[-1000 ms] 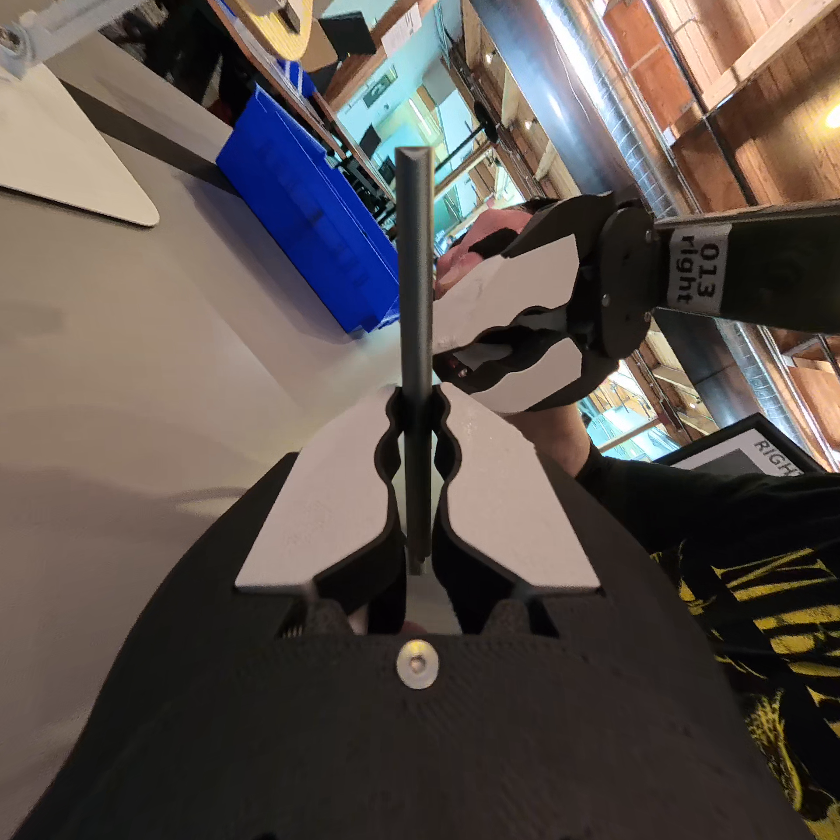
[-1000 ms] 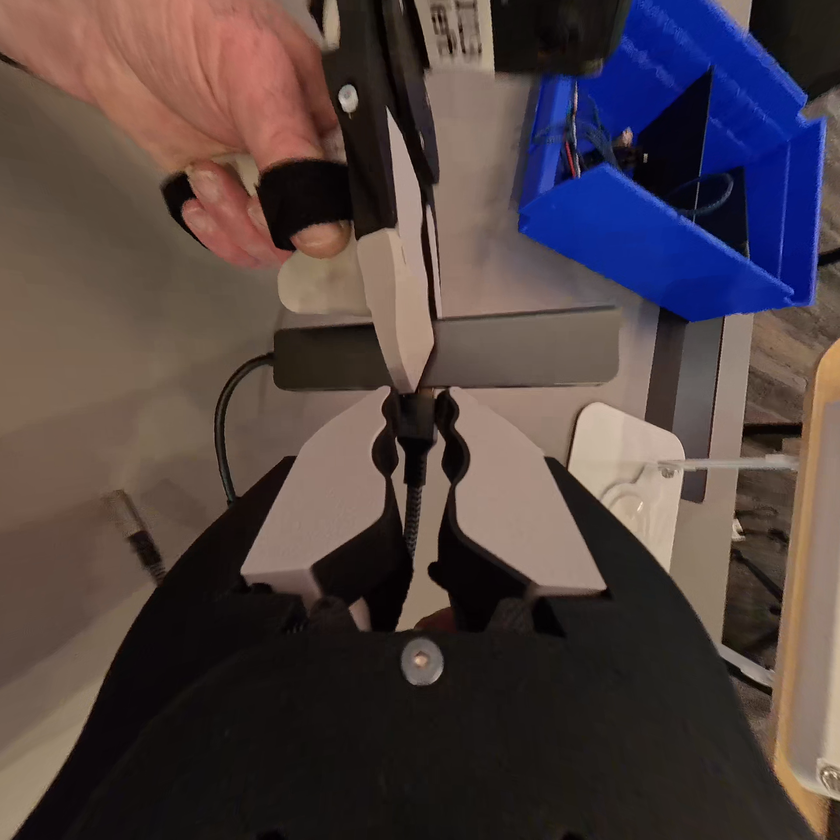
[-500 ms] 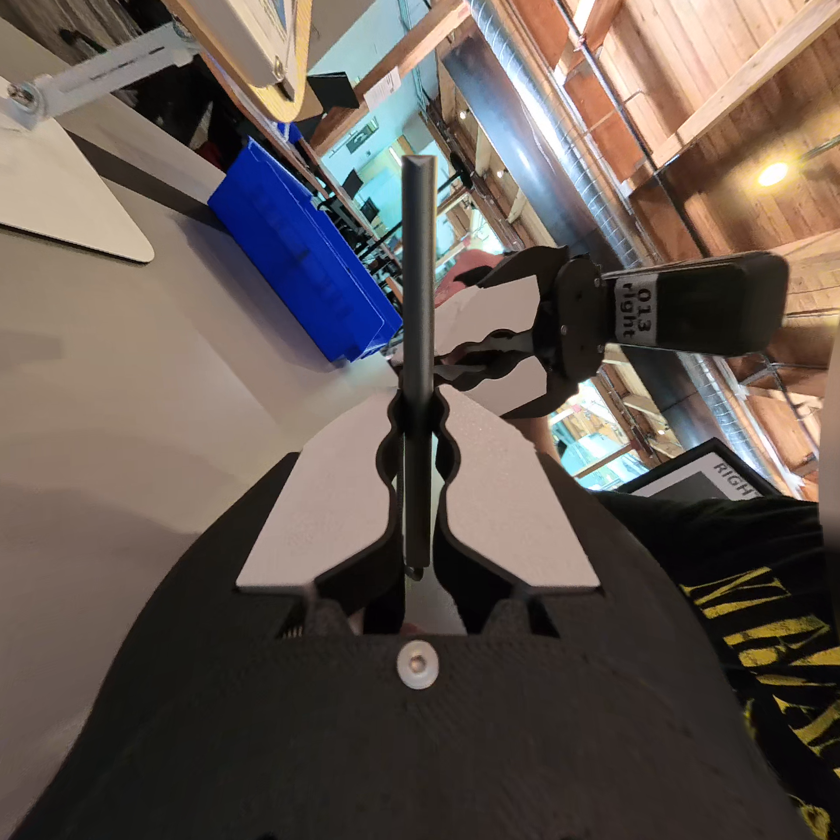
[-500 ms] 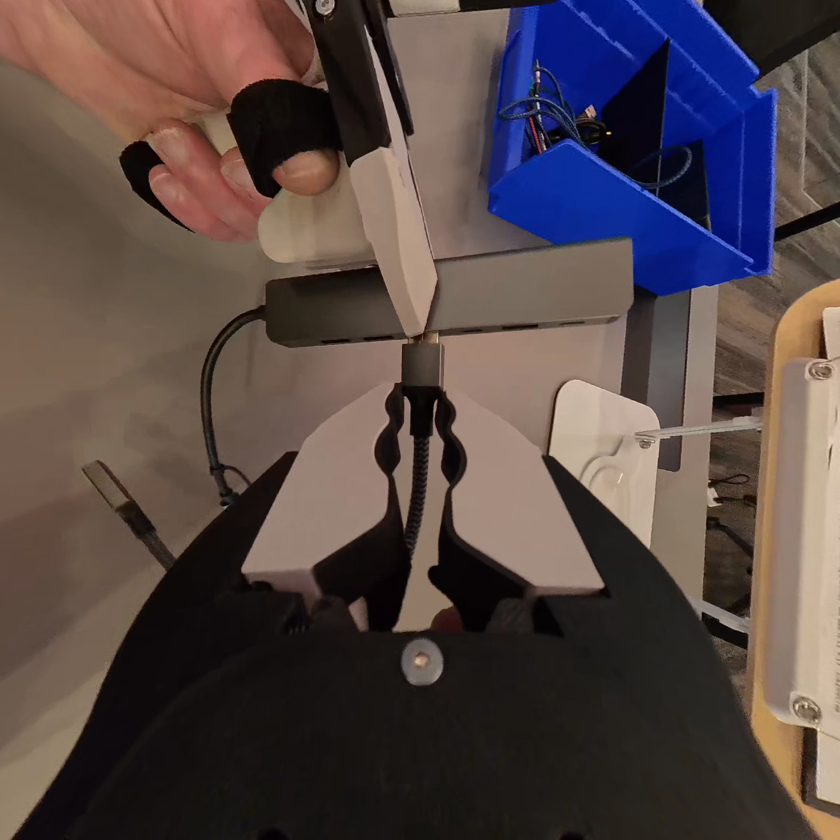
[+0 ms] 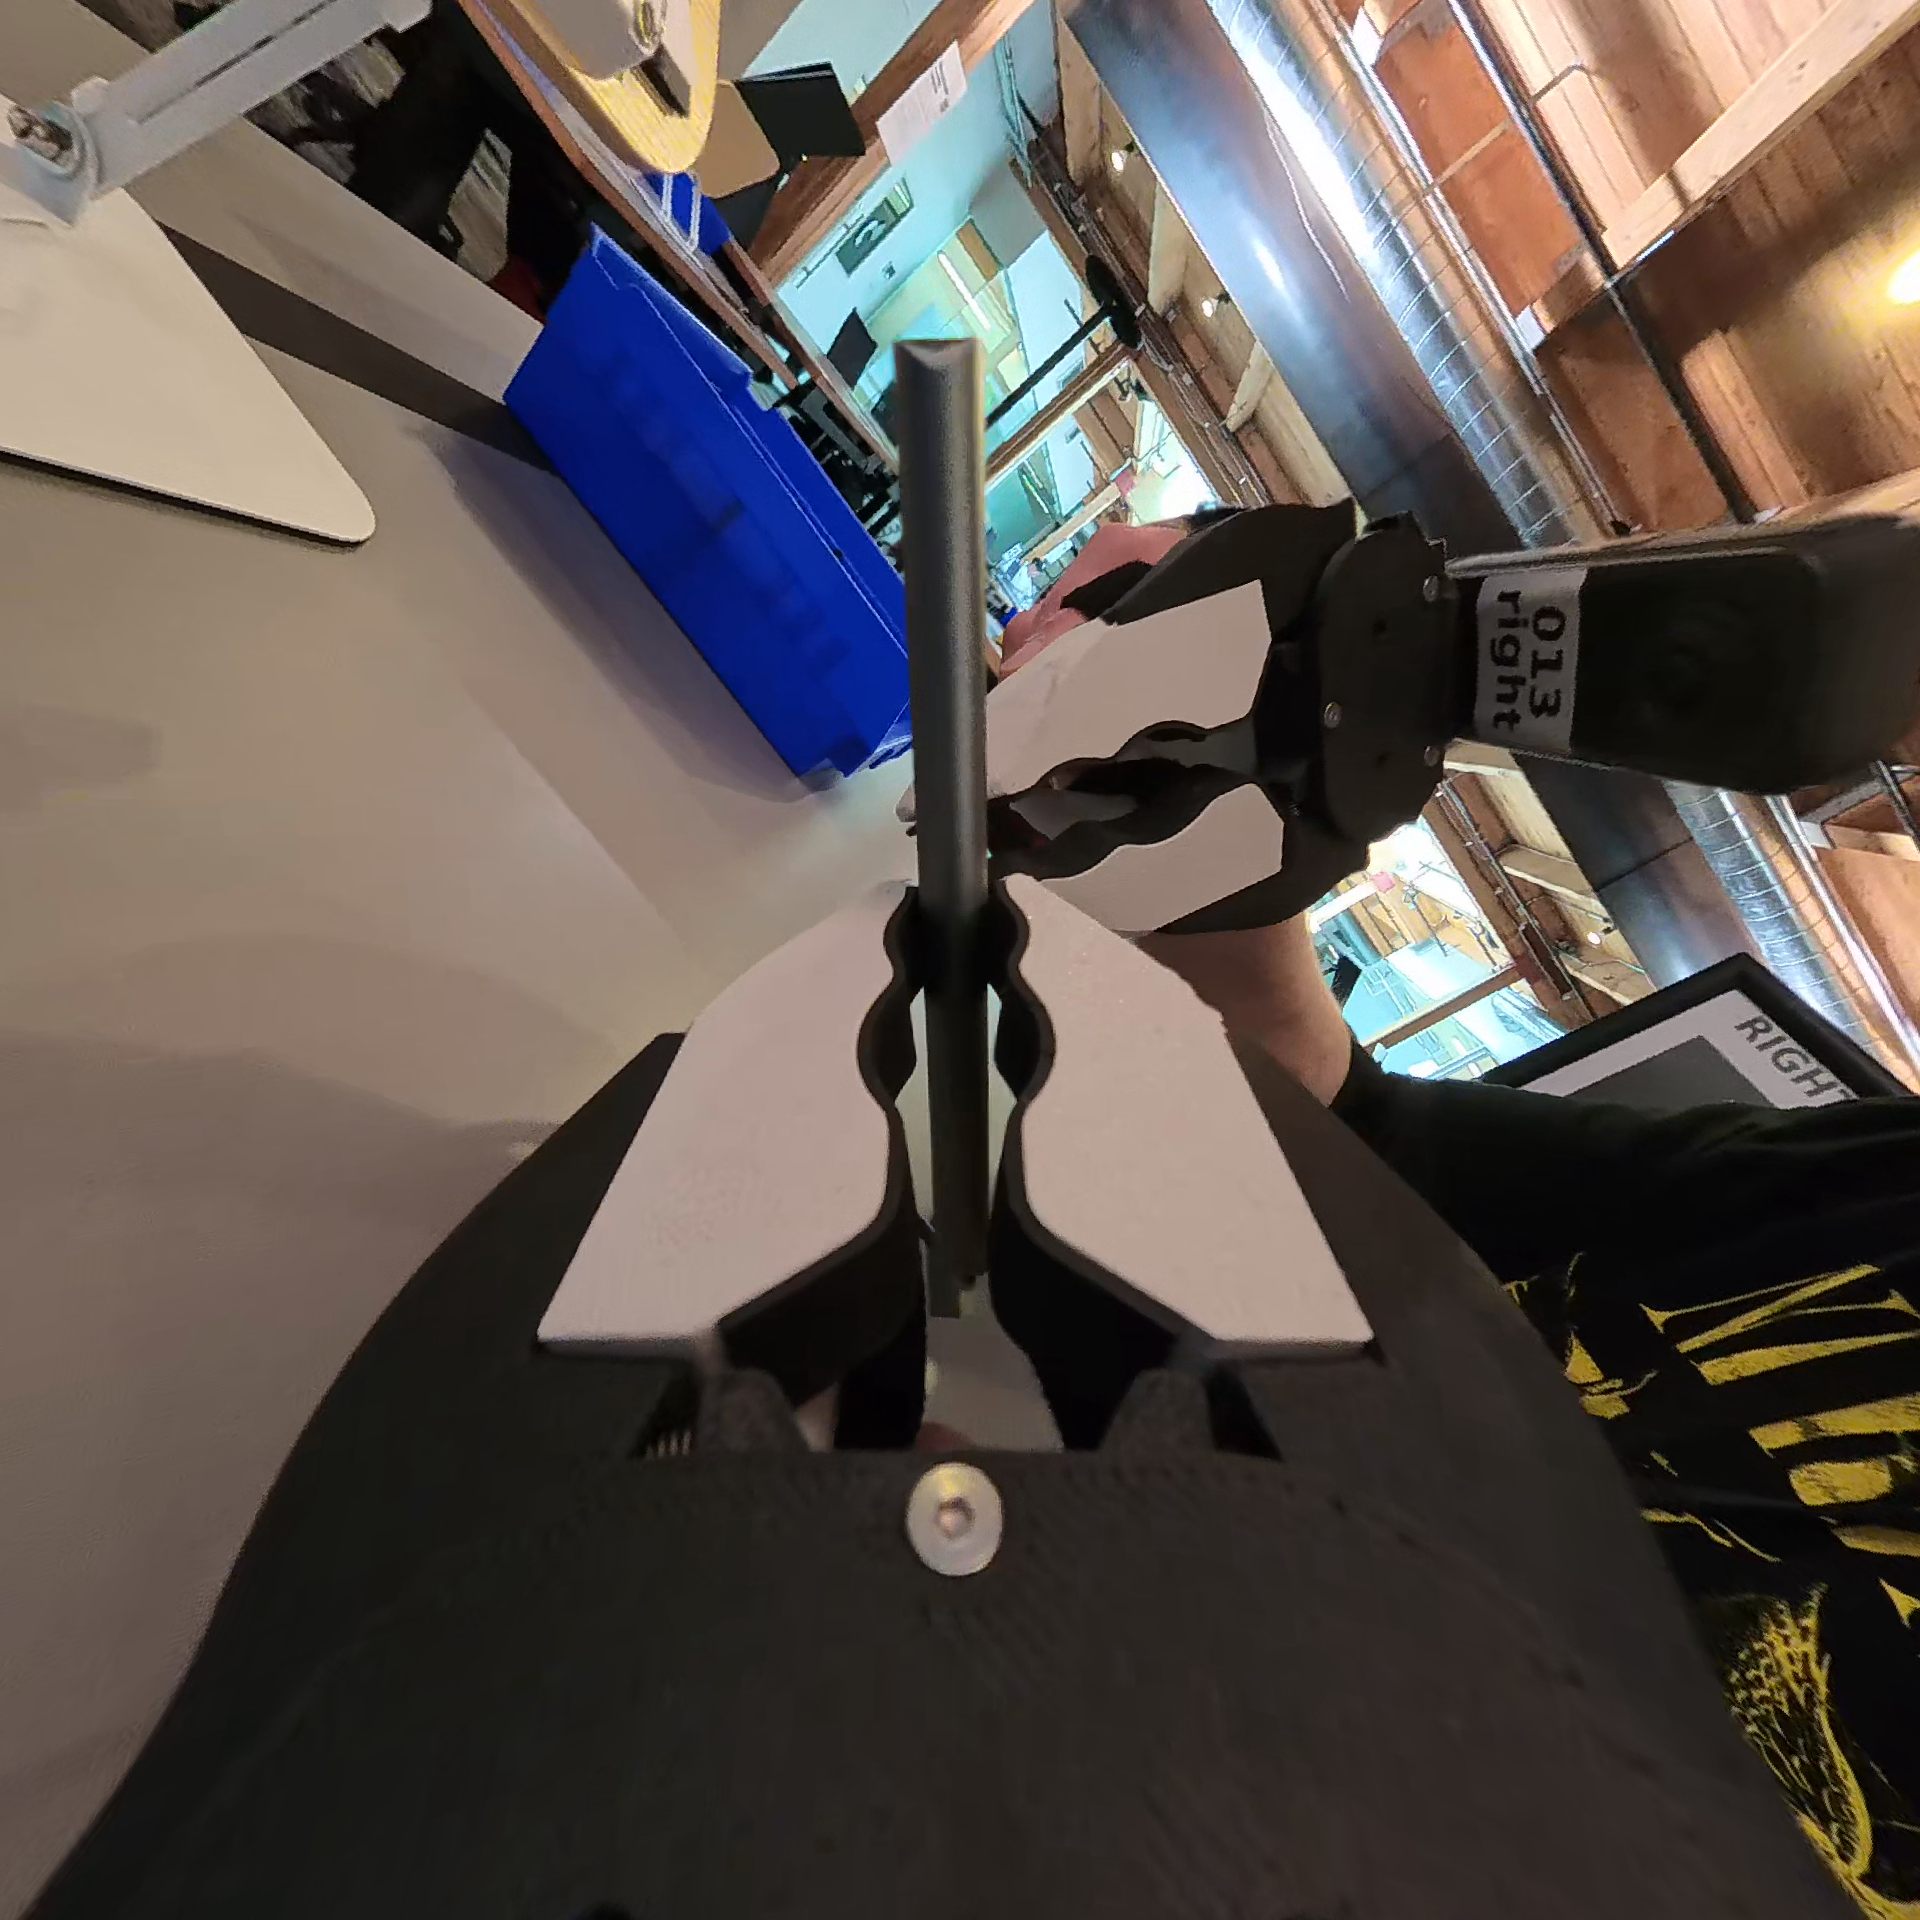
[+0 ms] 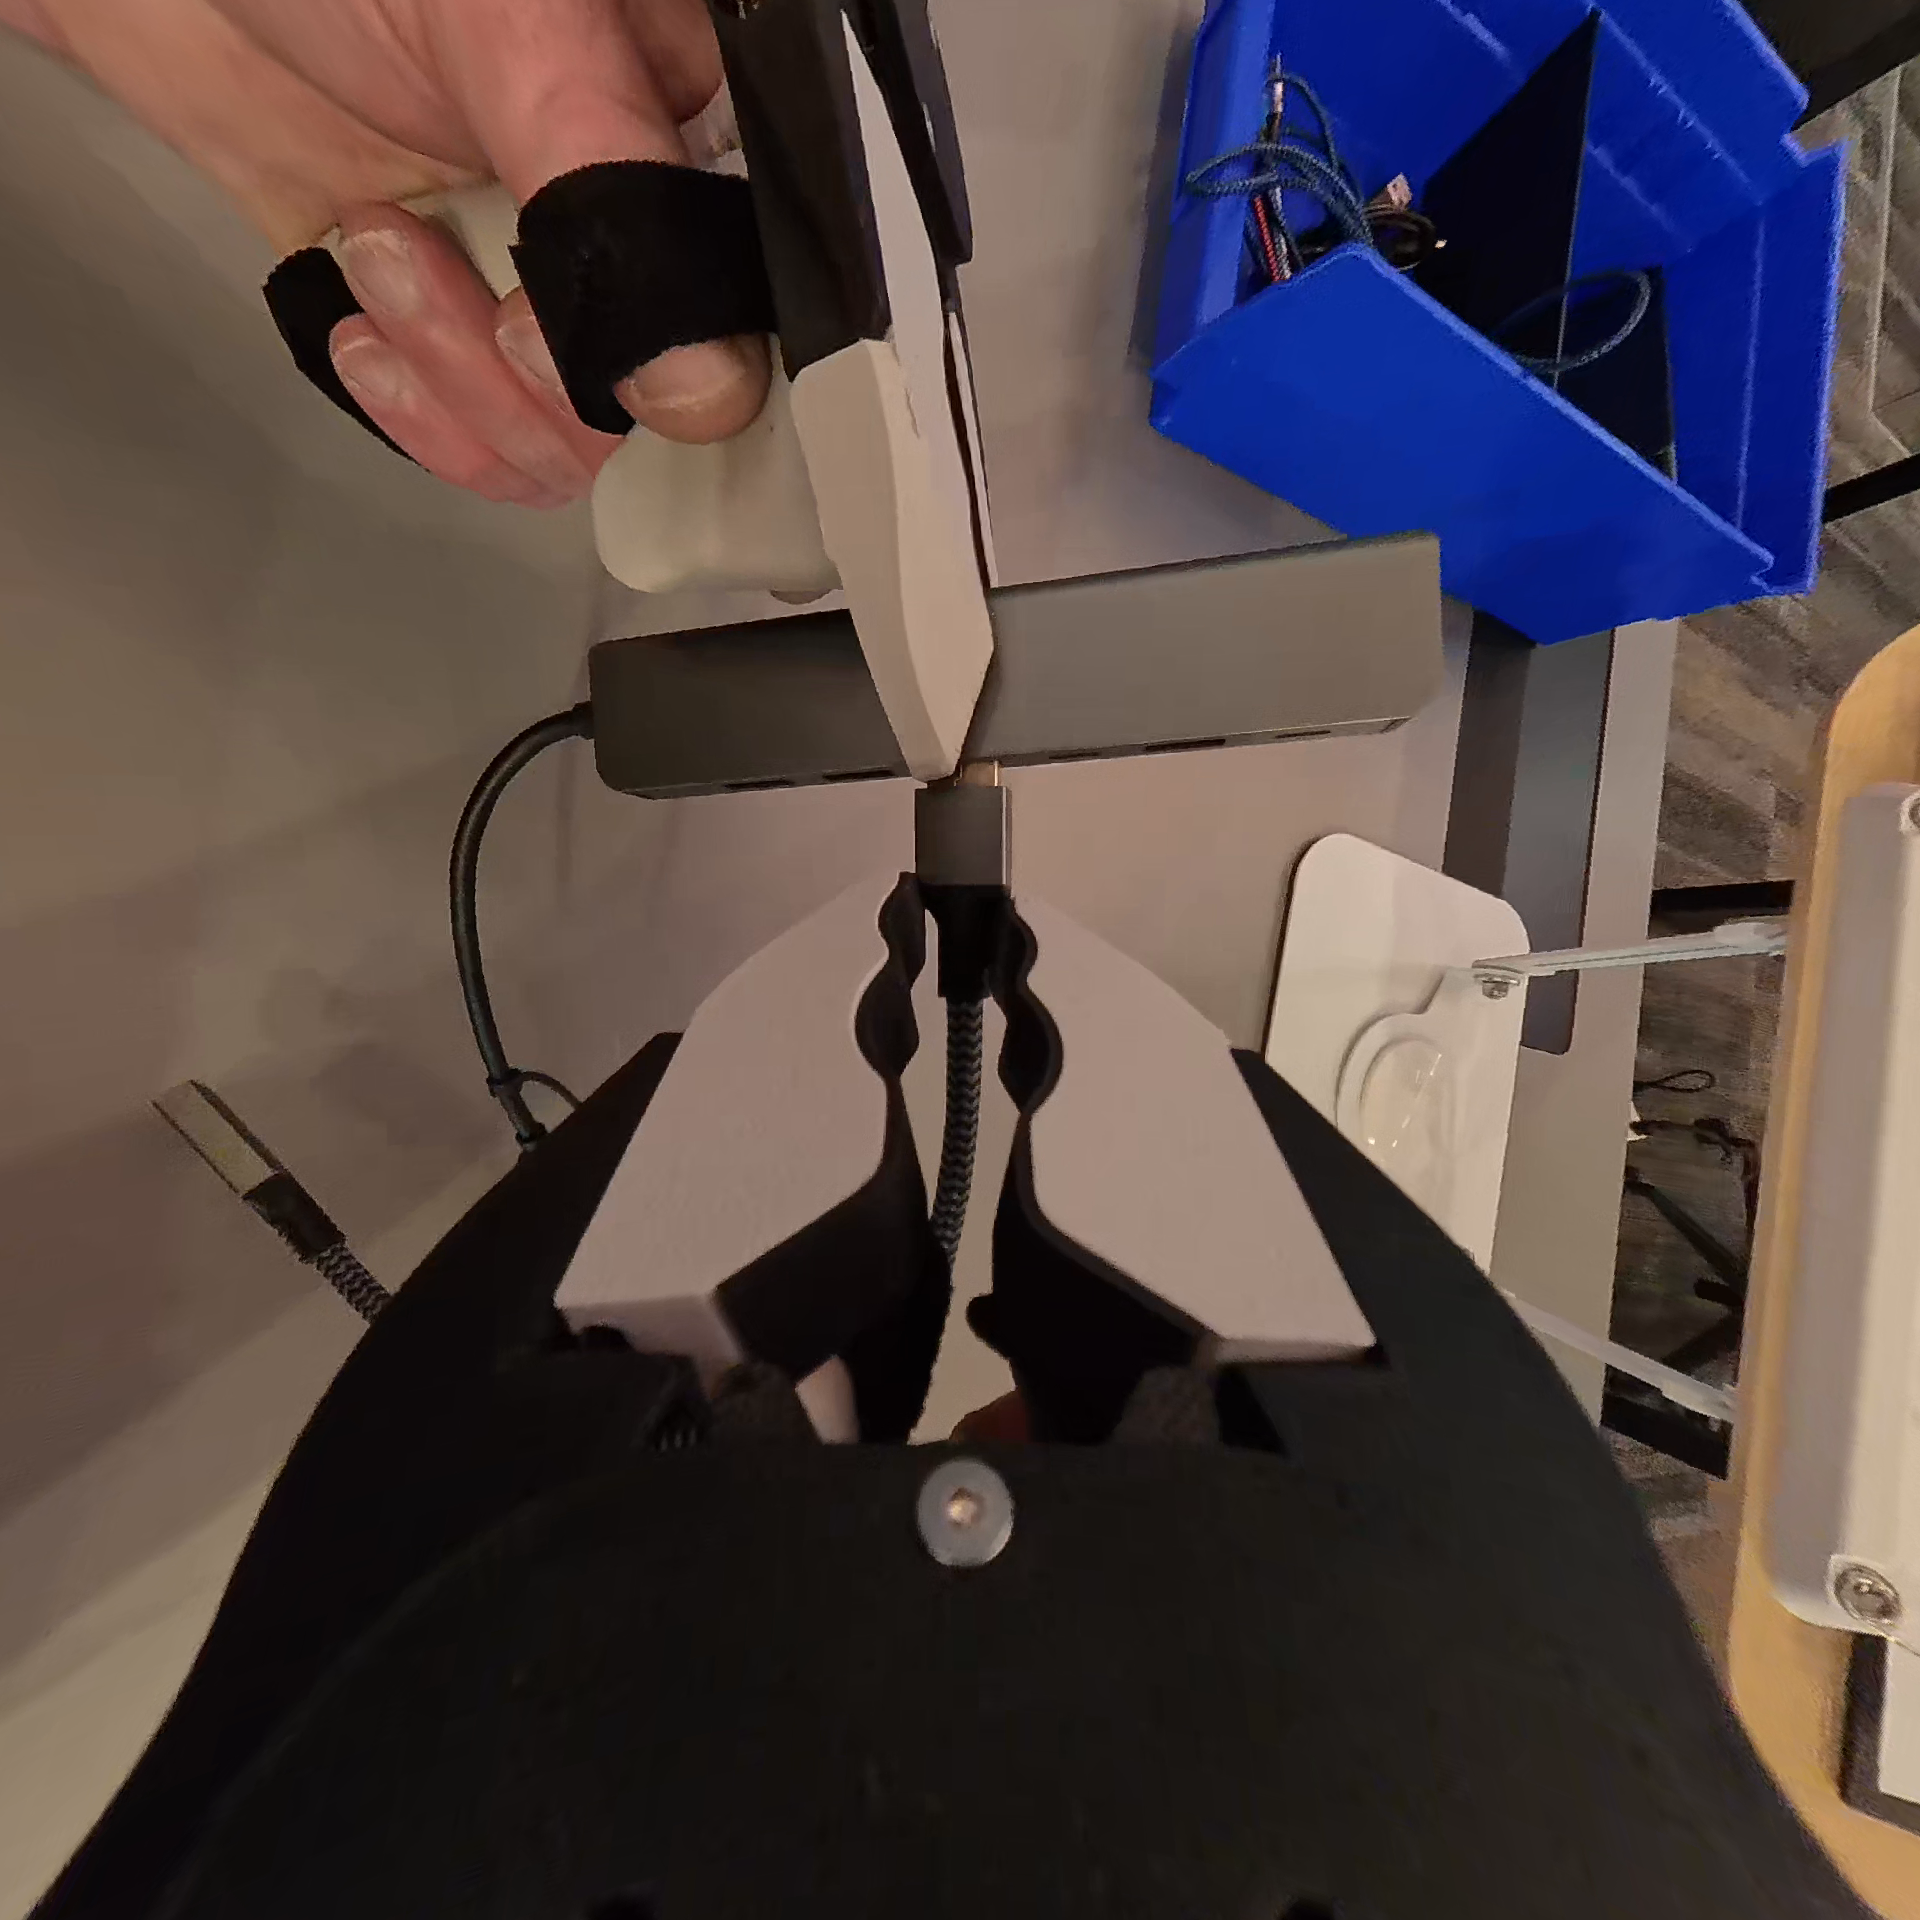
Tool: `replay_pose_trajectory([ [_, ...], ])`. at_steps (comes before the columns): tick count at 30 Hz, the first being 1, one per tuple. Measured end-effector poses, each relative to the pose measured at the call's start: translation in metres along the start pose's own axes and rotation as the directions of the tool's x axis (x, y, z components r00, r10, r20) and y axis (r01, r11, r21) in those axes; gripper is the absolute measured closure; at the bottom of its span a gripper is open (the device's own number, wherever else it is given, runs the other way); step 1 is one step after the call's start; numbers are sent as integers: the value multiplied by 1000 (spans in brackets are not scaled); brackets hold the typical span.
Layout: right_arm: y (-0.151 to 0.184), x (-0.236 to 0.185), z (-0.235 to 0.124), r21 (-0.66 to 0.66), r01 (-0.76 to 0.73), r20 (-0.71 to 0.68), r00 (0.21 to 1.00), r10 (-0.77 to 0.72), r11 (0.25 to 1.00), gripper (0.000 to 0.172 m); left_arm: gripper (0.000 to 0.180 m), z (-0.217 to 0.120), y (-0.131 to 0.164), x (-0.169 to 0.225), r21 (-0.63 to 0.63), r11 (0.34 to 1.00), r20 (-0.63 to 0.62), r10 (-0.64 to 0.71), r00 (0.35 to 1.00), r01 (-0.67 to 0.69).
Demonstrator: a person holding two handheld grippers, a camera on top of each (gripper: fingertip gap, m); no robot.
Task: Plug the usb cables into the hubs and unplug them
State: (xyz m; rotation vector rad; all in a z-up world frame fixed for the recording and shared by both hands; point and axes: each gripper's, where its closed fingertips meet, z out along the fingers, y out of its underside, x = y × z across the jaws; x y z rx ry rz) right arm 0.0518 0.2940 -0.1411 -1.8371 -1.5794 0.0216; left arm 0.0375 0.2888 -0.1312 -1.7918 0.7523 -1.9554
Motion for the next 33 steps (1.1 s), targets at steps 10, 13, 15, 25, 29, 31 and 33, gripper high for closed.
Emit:
replay_pose_trajectory([
  [10, 14, -9, -2, 87, -123, 0, 992, 123, 989, 160, 159, -4, -5, 6, 13, 999, -49, 31, 998, -30],
  [13, 26, -10, -3, 109, -193, 12, 981, 192, 975, 160, 152, -16, -14, 7, 32, 997, -21, 69, 997, -68],
  [15, 34, -8, -4, 123, -248, 18, 969, 247, 961, 160, 150, -24, -18, 5, 30, 994, 21, 101, 995, -102],
  [25, 77, 6, -18, 204, -465, -34, 876, 481, 862, 160, 149, -87, -43, -10, -54, 938, 321, 341, 884, -342],
  [29, 92, 2, -14, 242, -515, -44, 841, 539, 822, 160, 149, -136, -73, -24, -156, 879, 506, 463, 728, -451],
  [31, 101, -1, -9, 250, -546, -47, 818, 573, 800, 160, 149, -160, -91, -29, -186, 857, 571, 492, 657, -480],
  [33, 108, -3, -5, 271, -574, -37, 796, 604, 773, 160, 150, -180, -108, -37, -226, 841, 621, 513, 592, -491],
])
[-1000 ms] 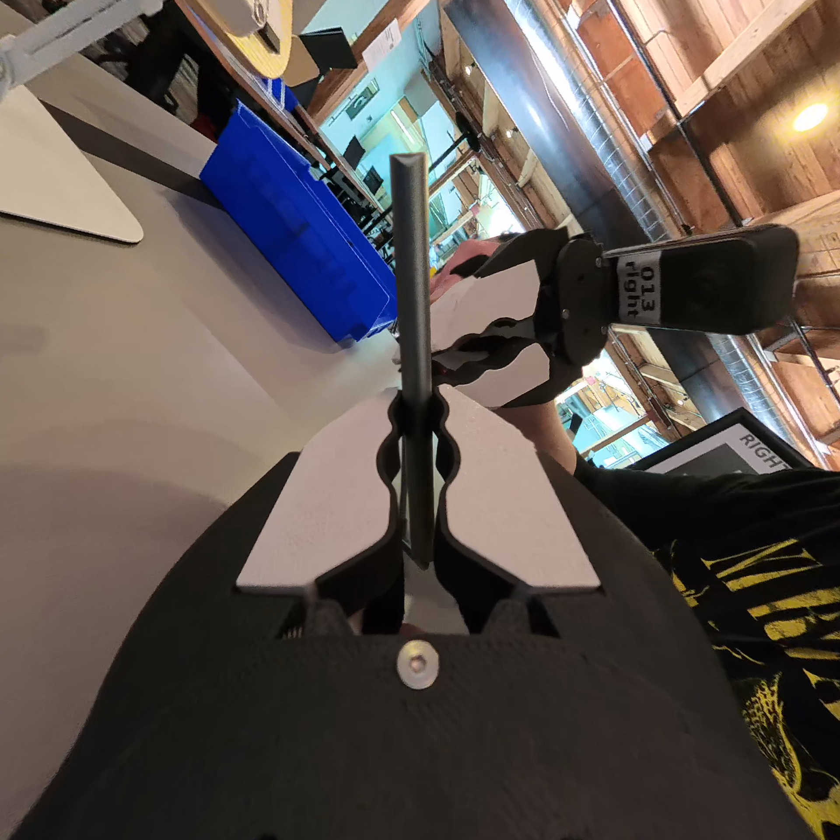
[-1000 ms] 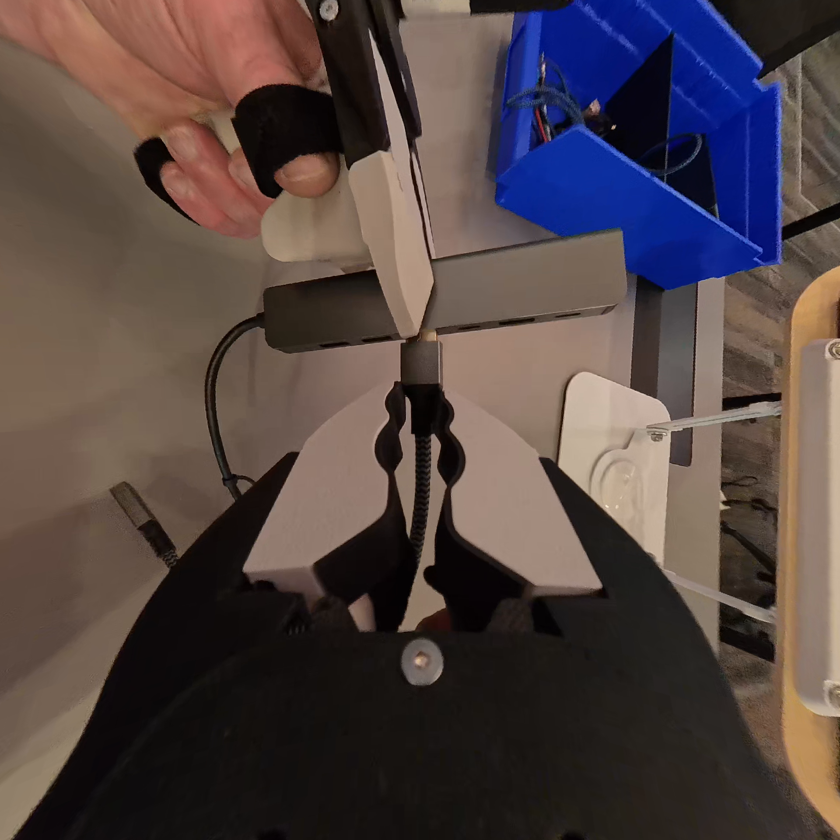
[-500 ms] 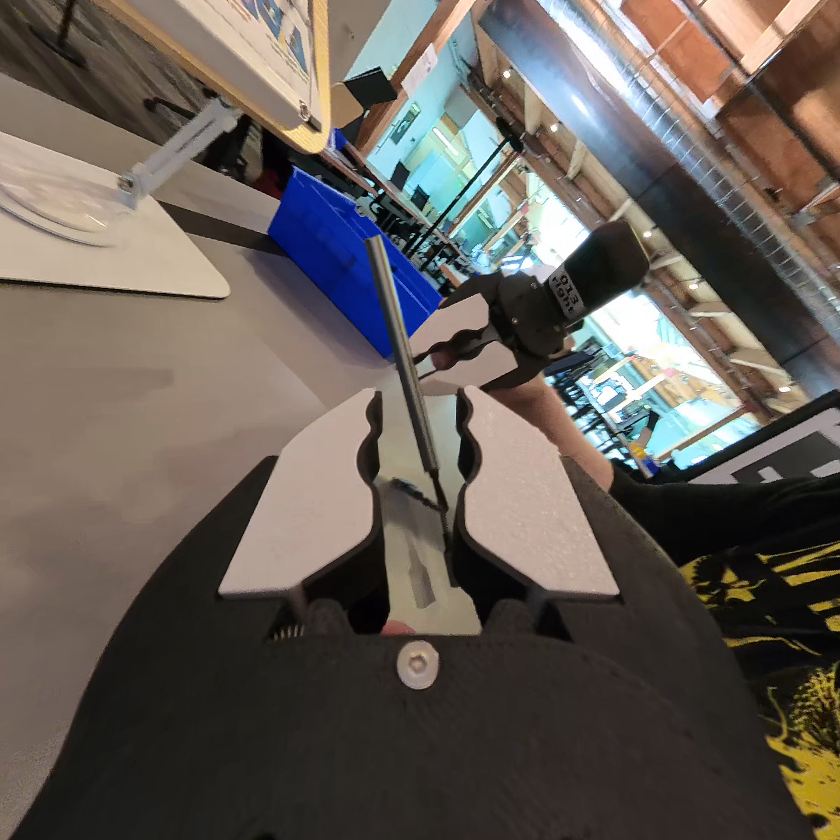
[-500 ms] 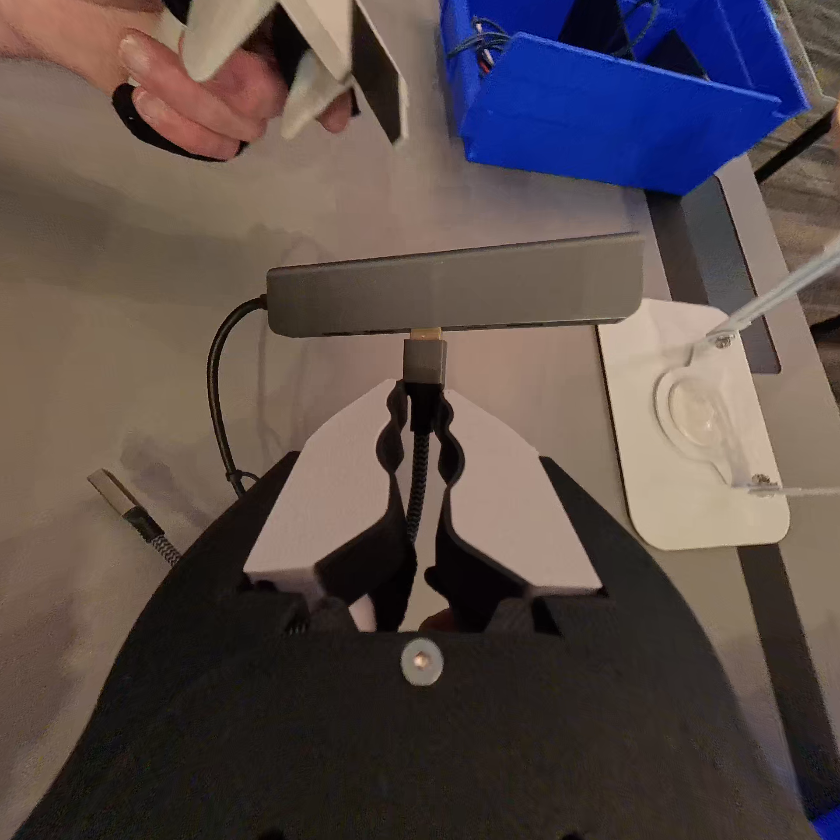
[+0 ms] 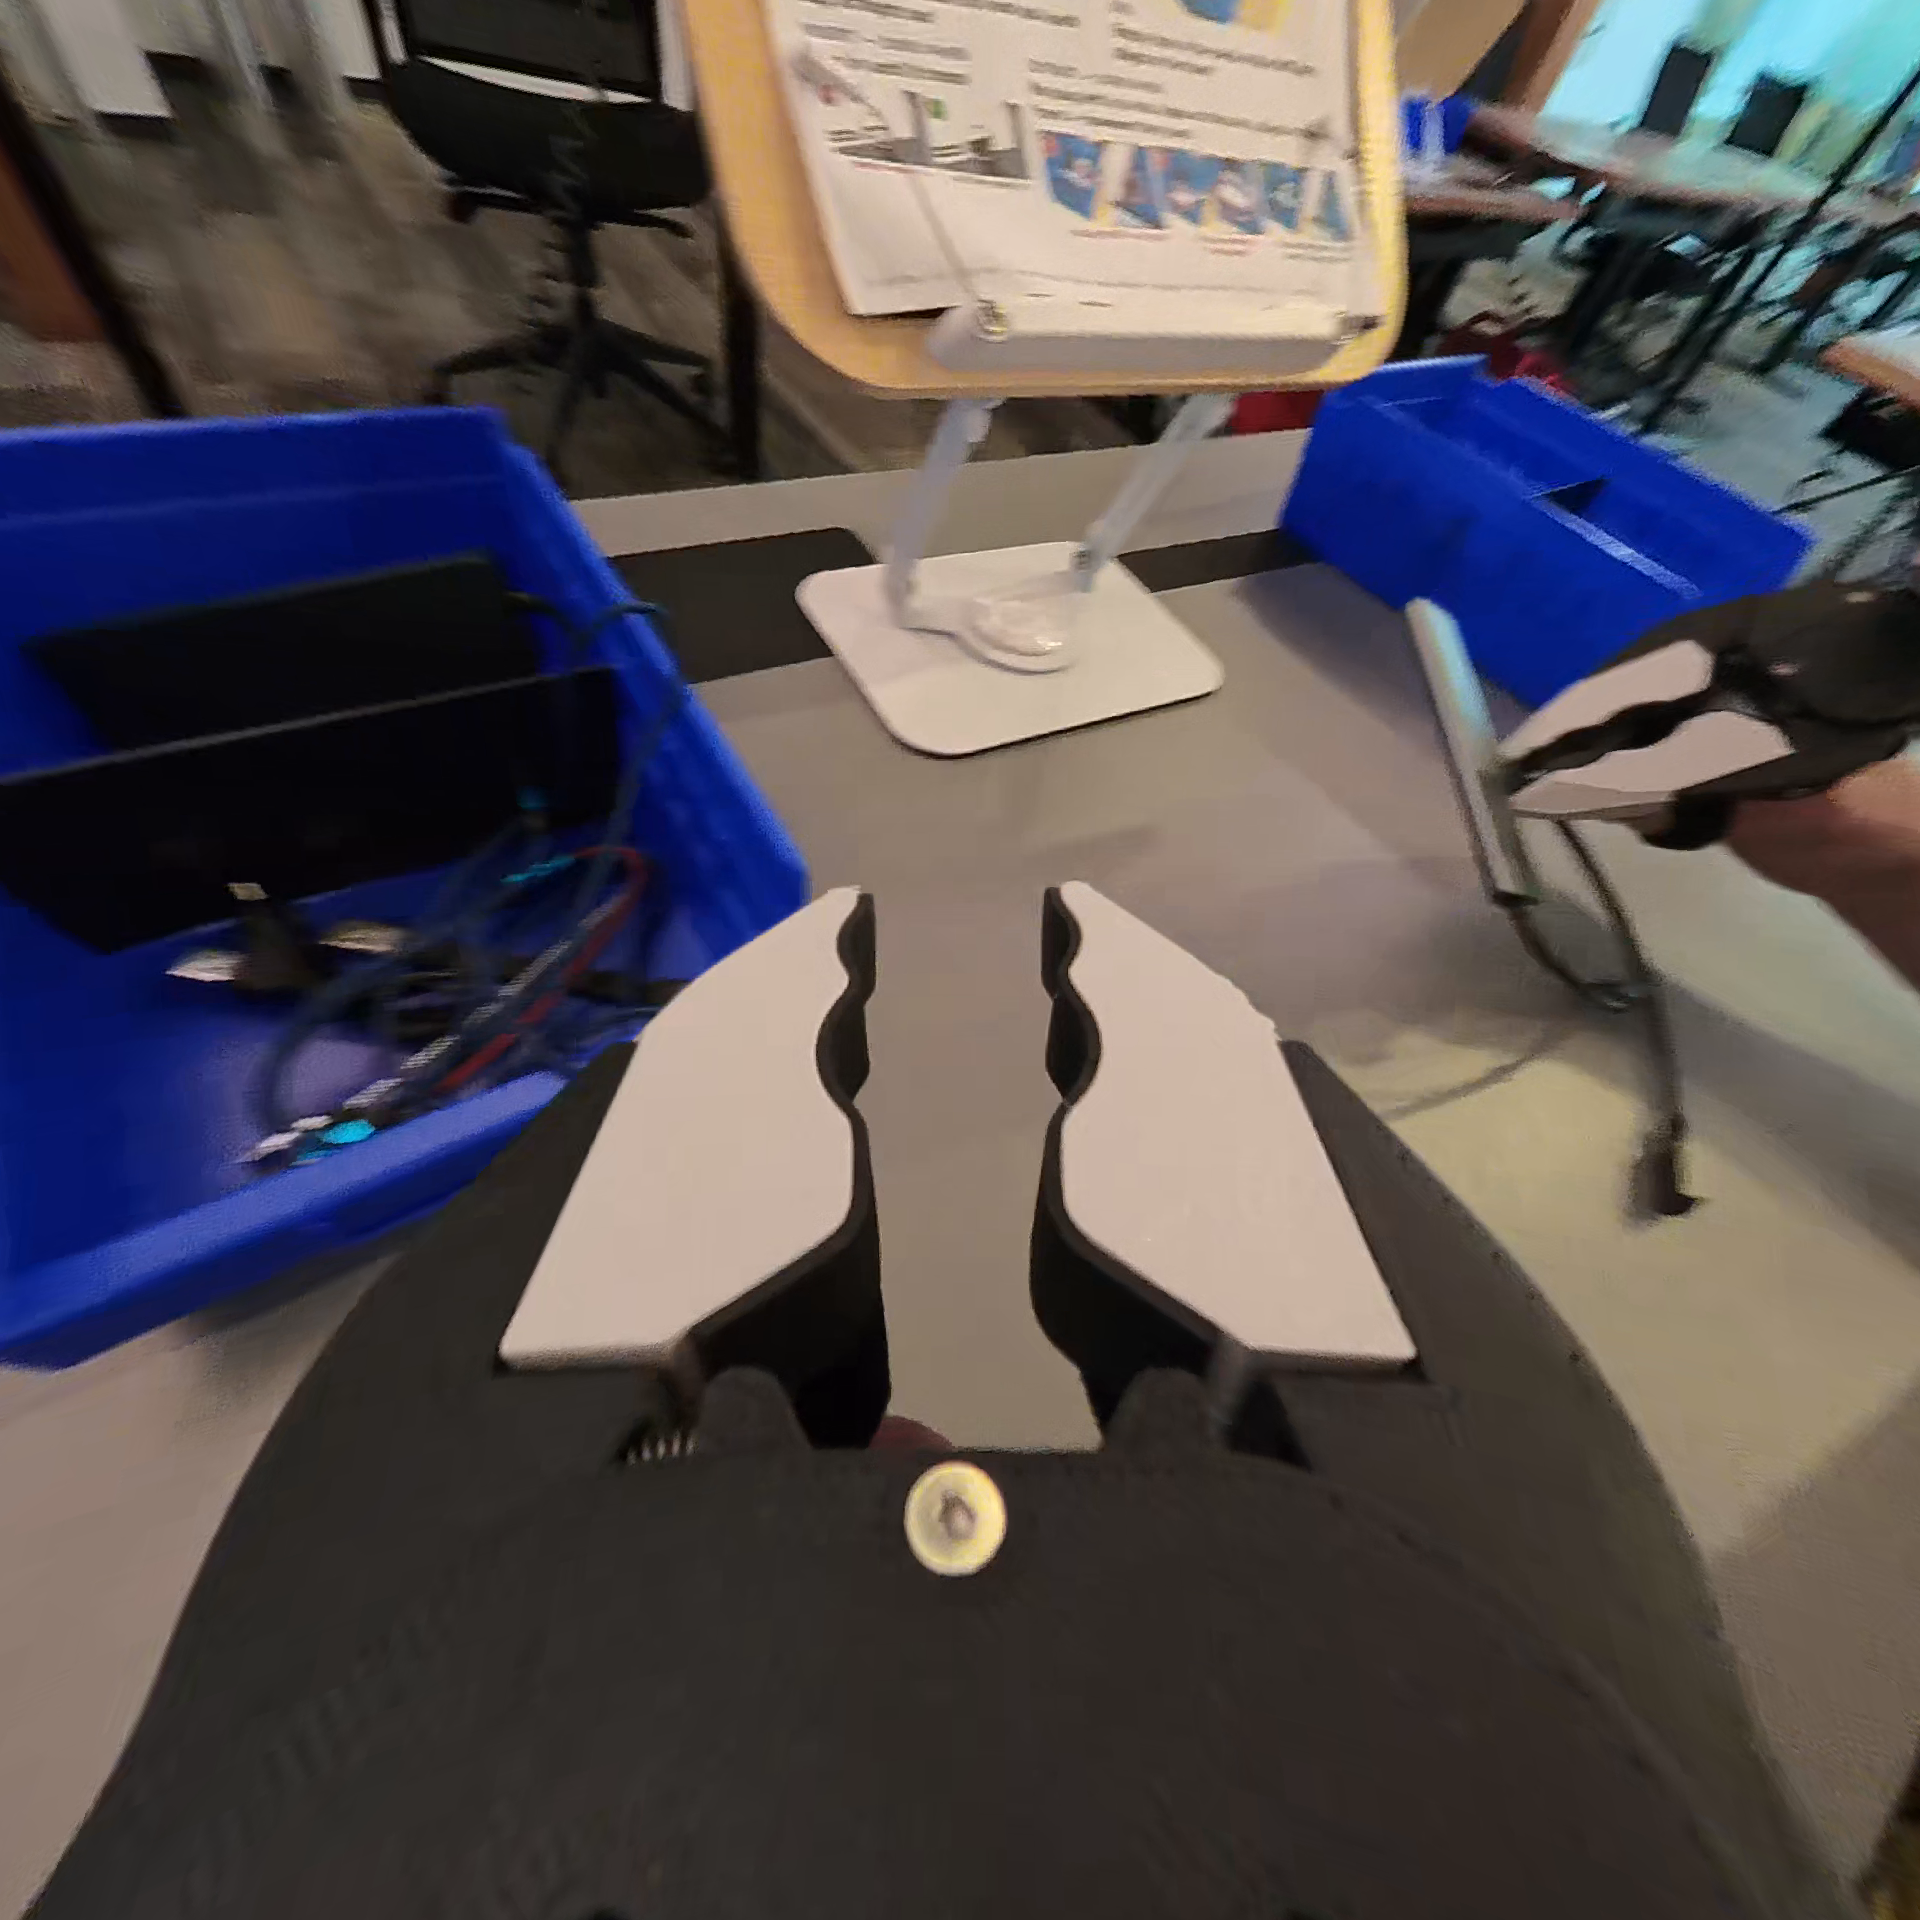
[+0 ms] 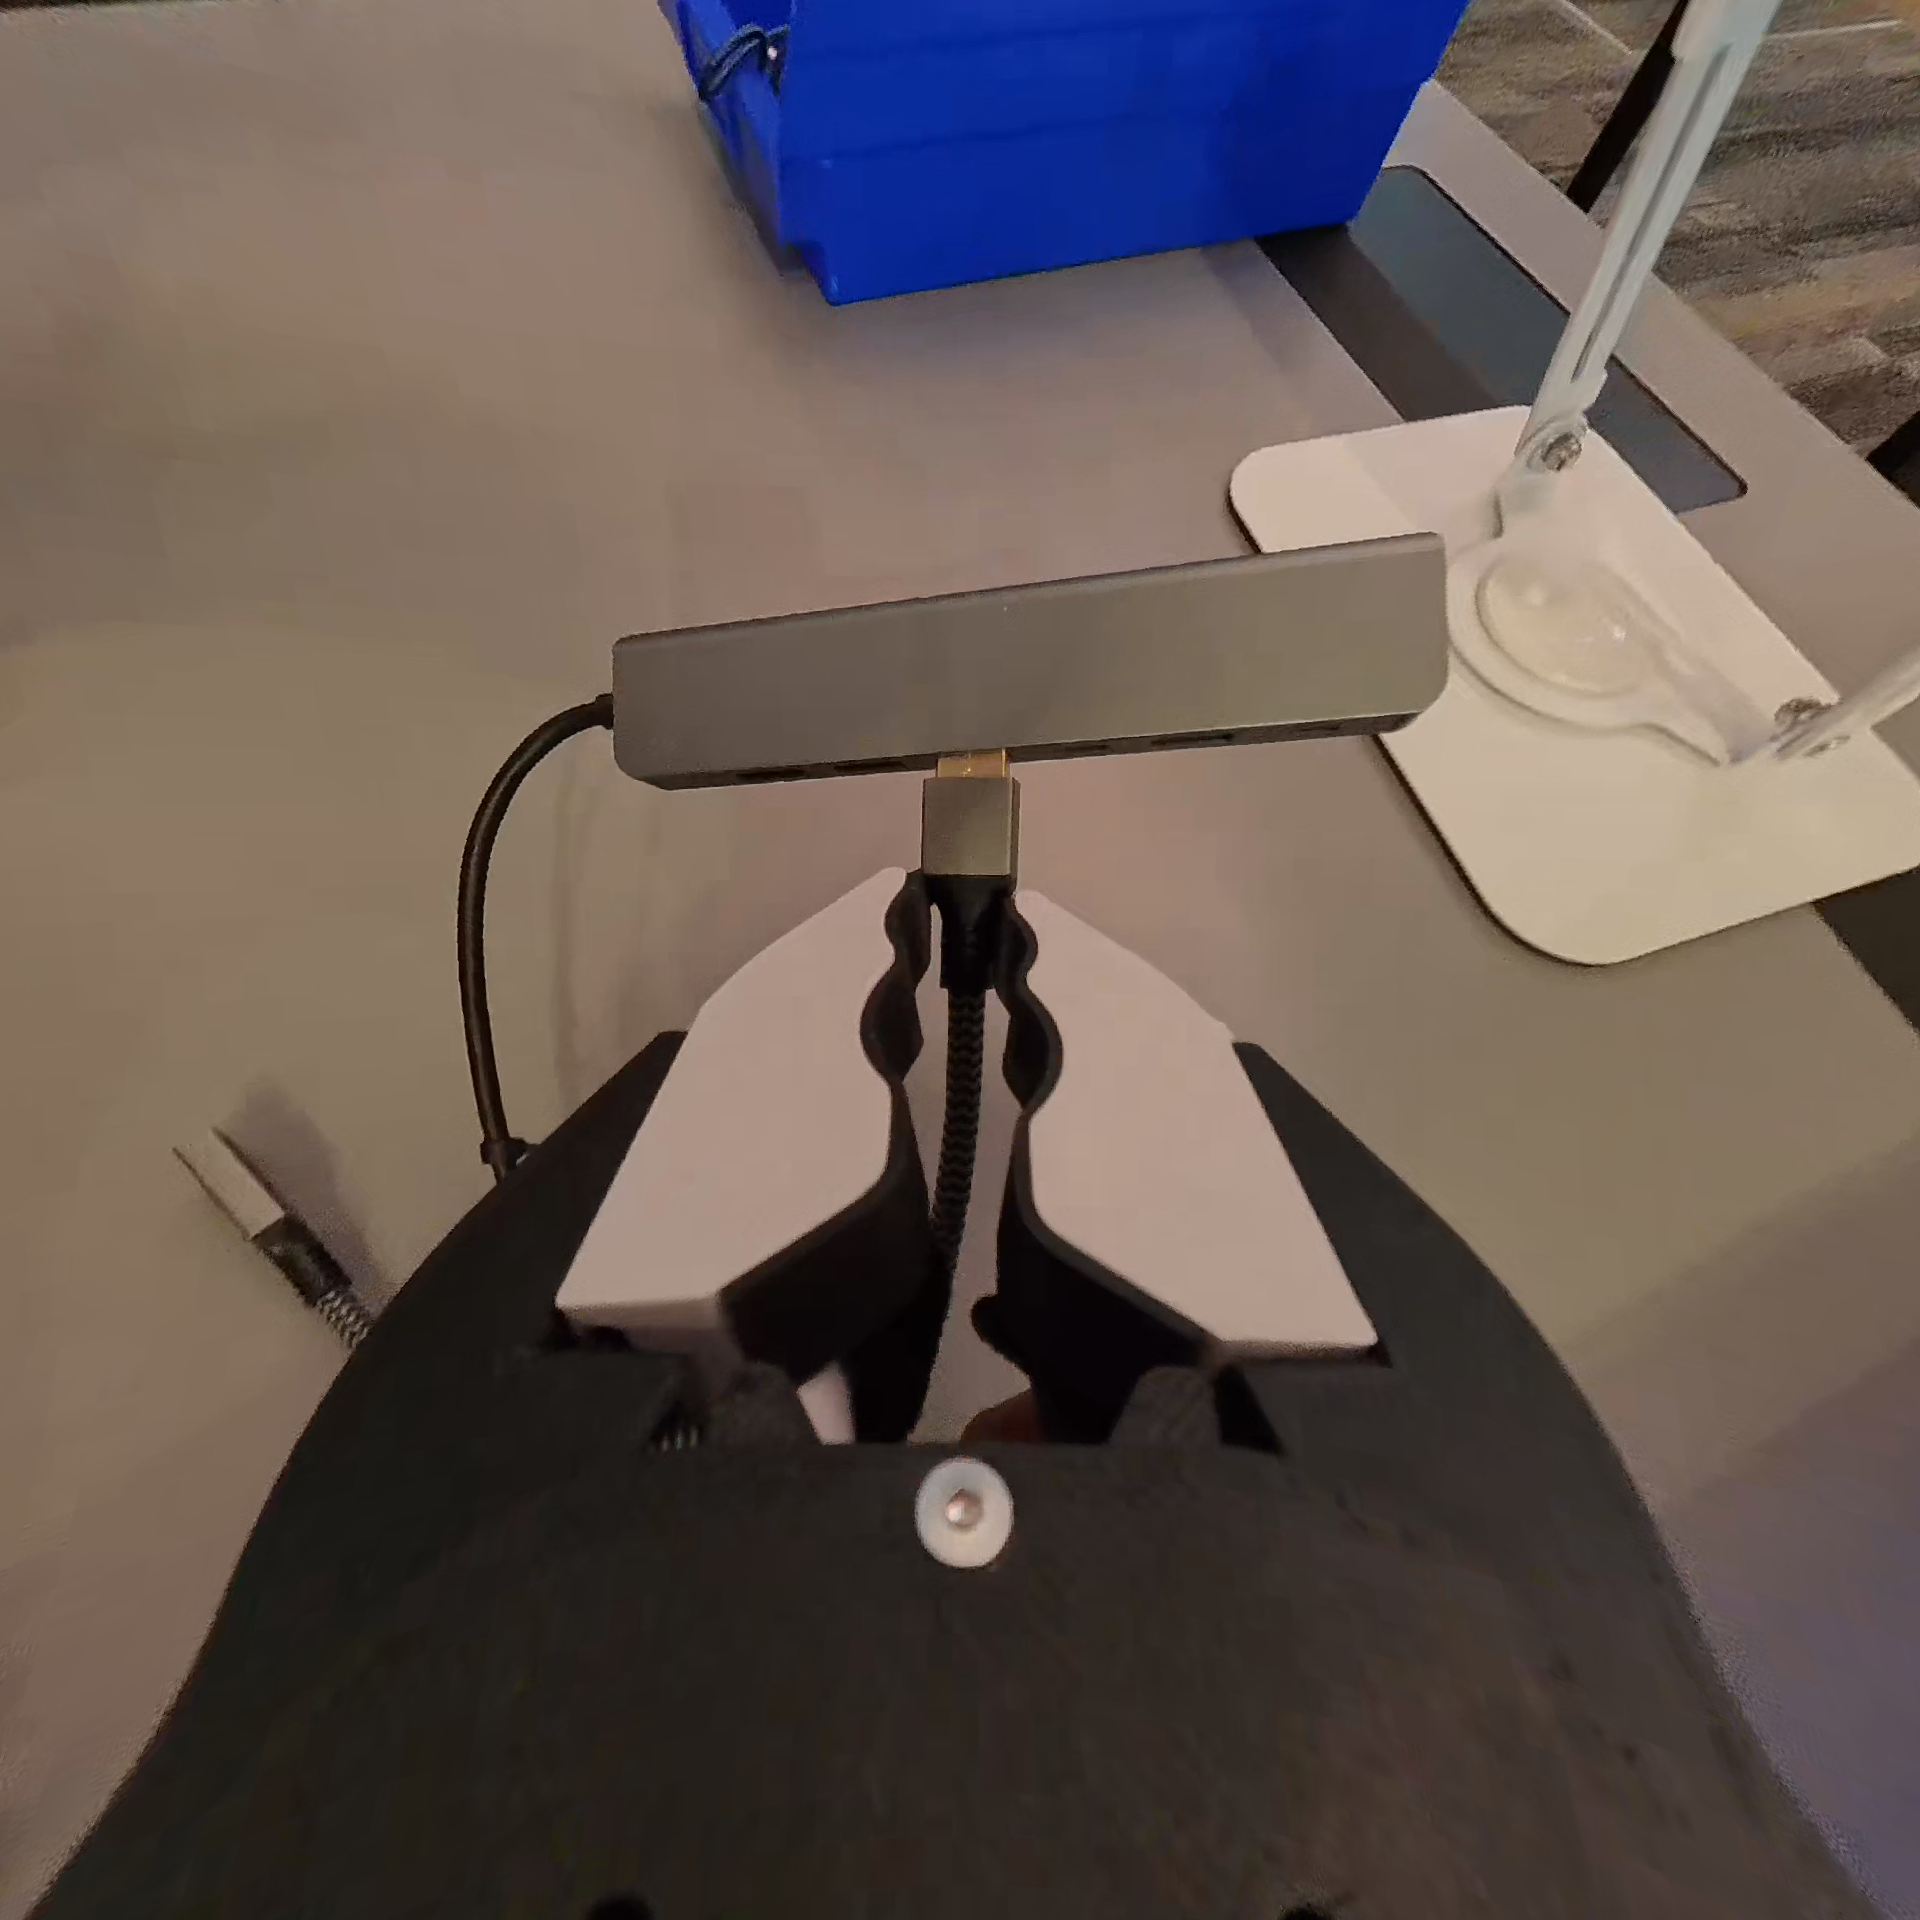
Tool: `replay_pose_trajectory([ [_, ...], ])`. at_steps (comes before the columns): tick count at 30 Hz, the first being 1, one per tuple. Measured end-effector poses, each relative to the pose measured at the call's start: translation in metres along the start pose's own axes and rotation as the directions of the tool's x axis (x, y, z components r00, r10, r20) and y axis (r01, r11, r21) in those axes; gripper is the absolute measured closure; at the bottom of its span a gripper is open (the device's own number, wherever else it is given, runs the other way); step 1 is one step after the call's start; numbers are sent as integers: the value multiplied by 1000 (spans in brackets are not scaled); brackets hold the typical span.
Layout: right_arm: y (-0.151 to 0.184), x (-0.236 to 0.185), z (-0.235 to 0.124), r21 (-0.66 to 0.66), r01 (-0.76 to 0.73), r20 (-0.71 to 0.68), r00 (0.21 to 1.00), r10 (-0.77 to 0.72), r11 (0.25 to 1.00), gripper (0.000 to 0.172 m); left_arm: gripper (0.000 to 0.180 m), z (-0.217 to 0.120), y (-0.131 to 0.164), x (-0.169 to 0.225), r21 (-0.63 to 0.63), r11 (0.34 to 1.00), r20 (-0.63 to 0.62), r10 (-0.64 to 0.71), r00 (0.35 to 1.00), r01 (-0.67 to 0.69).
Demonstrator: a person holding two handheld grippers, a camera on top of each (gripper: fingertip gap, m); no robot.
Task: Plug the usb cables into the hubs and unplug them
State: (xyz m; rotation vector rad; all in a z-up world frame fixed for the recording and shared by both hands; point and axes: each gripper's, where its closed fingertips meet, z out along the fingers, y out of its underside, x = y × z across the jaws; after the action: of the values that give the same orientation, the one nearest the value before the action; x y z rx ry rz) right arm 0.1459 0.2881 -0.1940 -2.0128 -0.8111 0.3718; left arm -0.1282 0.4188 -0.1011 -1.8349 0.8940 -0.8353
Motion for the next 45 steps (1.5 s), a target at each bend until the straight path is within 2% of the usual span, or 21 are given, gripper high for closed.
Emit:
replay_pose_trajectory([
  [5, 13, 5, 3, 46, -54, -1, 999, 54, 997, 160, 152, 1, 3, -65, -166, 980, 172, 138, 976, -109],
  [8, 21, 7, 7, 69, -88, 9, 996, 88, 994, 160, 152, 14, 1, -89, -240, 959, 171, 194, 966, -150],
  [11, 32, 8, 12, 51, -107, 16, 994, 106, 993, 160, 153, 34, 1, -103, -304, 930, 118, 252, 961, -207],
  [13, 32, 9, 12, 49, -99, 14, 995, 99, 994, 160, 156, 46, 5, -121, -383, 887, 121, 327, 937, -260],
  [16, 33, 11, 13, 42, -124, 17, 992, 124, 991, 160, 153, 63, 19, -142, -533, 787, 60, 403, 913, -312],
  [21, 36, 11, 16, 16, -132, 22, 991, 131, 991, 160, 137, 97, 49, -158, -663, 676, -73, 369, 927, -321],
  [26, 39, 9, 20, -12, -127, 24, 992, 127, 992, 160, 141, 118, 76, -179, -766, 557, -102, 387, 916, -321],
  [27, 39, 9, 20, -14, -126, 22, 992, 126, 992, 160, 147, 119, 82, -181, -787, 529, -115, 380, 918, -318],
  [29, 40, 9, 20, -15, -124, 21, 992, 125, 992, 160, 170, 122, 87, -182, -804, 507, -124, 367, 922, -310],
  [32, 40, 10, 20, -16, -127, 18, 992, 127, 992, 160, 175, 123, 82, -184, -788, 524, -110, 395, 912, -322],
  [34, 40, 10, 20, -15, -126, 17, 992, 126, 992, 161, 175, 118, 68, -189, -774, 541, -68, 445, 893, -329],
  [37, 39, 9, 20, -14, -125, 19, 992, 126, 992, 161, 175, 105, 38, -190, -720, 605, -5, 486, 874, -340],
  [45, 38, 9, 19, -1, -122, 24, 992, 122, 992, 161, 176, 46, -72, -186, -522, 775, 238, 533, 812, -356],
])
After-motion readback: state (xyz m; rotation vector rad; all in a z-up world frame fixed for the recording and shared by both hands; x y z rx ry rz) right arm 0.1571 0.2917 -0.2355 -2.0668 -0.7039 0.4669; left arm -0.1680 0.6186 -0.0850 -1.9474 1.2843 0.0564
